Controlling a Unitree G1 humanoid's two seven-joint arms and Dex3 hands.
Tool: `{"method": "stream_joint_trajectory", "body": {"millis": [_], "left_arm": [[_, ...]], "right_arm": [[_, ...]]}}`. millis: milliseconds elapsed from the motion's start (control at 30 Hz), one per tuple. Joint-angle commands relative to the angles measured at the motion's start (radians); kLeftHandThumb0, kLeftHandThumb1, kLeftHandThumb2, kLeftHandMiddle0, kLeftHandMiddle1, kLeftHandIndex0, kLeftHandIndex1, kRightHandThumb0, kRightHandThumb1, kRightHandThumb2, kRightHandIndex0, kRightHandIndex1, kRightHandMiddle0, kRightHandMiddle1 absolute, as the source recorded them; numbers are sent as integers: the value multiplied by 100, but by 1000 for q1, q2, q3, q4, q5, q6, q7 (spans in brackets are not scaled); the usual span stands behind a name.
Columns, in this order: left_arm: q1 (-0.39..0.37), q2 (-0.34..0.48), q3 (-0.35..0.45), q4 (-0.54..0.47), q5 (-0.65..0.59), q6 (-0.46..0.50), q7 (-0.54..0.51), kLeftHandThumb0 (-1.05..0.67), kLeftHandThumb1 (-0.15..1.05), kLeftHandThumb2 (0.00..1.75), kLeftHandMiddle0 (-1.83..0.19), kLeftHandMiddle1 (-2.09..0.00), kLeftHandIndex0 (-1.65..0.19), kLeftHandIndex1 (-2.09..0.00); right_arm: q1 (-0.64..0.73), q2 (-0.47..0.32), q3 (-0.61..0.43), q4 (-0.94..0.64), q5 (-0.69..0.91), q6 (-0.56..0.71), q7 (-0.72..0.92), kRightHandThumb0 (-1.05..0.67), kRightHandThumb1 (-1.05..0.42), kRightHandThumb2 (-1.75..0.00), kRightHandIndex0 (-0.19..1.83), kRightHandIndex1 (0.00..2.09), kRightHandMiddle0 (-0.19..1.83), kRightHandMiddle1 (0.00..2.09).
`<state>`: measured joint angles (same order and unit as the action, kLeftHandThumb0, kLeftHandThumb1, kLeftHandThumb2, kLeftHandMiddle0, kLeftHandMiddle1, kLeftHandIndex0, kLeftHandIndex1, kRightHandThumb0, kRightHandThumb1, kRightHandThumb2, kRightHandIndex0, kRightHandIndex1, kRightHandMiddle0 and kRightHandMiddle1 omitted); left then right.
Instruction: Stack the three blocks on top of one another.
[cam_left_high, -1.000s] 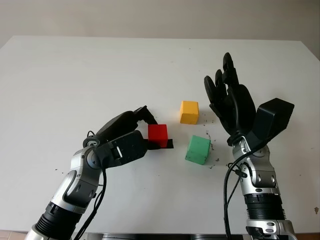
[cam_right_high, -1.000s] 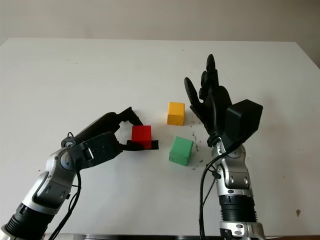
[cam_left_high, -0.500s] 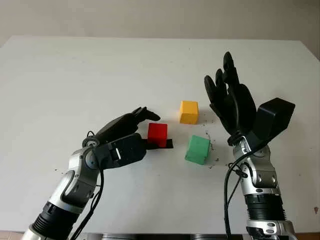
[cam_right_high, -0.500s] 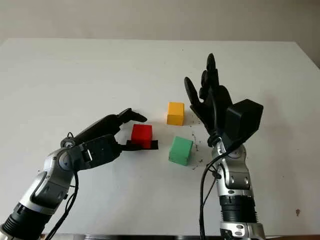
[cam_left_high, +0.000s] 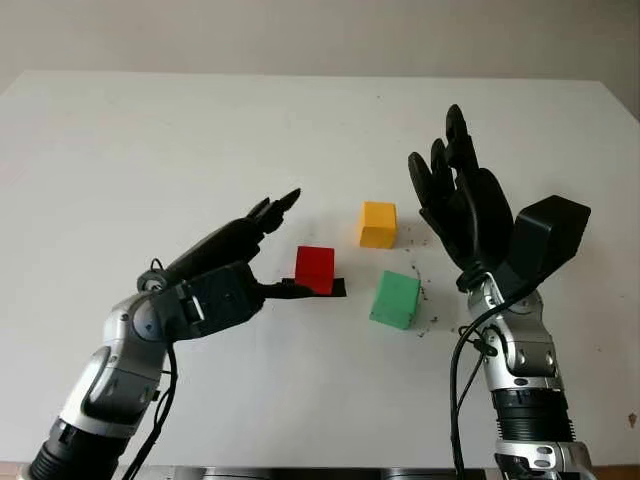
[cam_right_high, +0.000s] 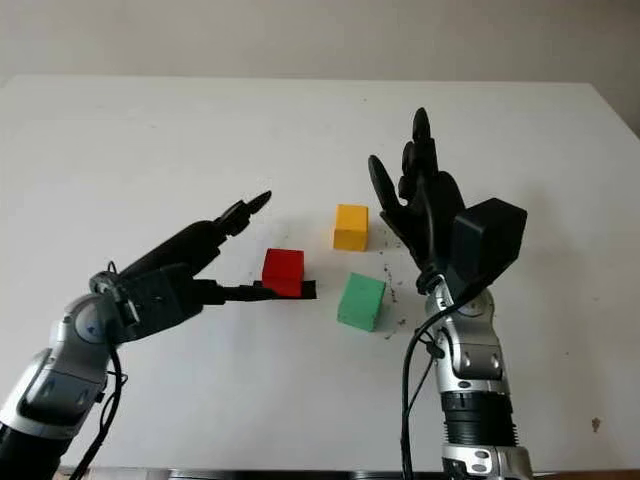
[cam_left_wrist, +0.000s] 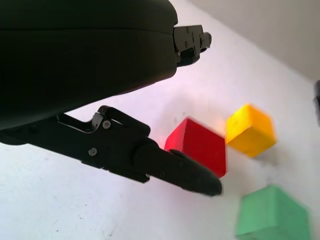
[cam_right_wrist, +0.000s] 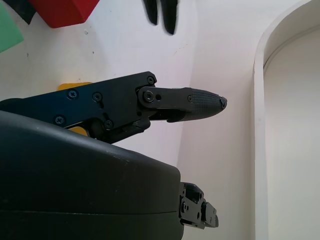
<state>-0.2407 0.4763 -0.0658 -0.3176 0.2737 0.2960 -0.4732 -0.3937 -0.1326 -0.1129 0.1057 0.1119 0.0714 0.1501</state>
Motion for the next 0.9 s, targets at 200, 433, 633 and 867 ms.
{"method": "stream_joint_trajectory", "body": {"millis": [200, 433, 633, 867], "left_arm": [[31, -6, 233, -90, -168, 27, 59, -98, 105, 19, 19, 0, 19, 0], [-1, -160, 324, -3, -250, 10, 285, -85, 105, 49, 15, -4, 10, -6], [-86, -225, 365, 202, -334, -61, 389, -70, 105, 52, 18, -2, 17, -2], [-103, -224, 360, 316, -379, -130, 399, -68, 105, 52, 19, 0, 18, -1]], "right_arm": [[-38, -56, -6, -9, 0, 7, 33, -58, -105, -38, -19, 0, -19, 0], [-141, -136, -15, 104, 4, -48, 116, -61, -105, -33, -19, 0, -19, 0], [-298, -286, 50, 325, -121, -158, 226, -62, -101, -13, -11, 5, -7, 7], [-500, -484, 220, 595, -433, -492, 210, -58, -86, -3, 4, 11, 14, 16]]}}
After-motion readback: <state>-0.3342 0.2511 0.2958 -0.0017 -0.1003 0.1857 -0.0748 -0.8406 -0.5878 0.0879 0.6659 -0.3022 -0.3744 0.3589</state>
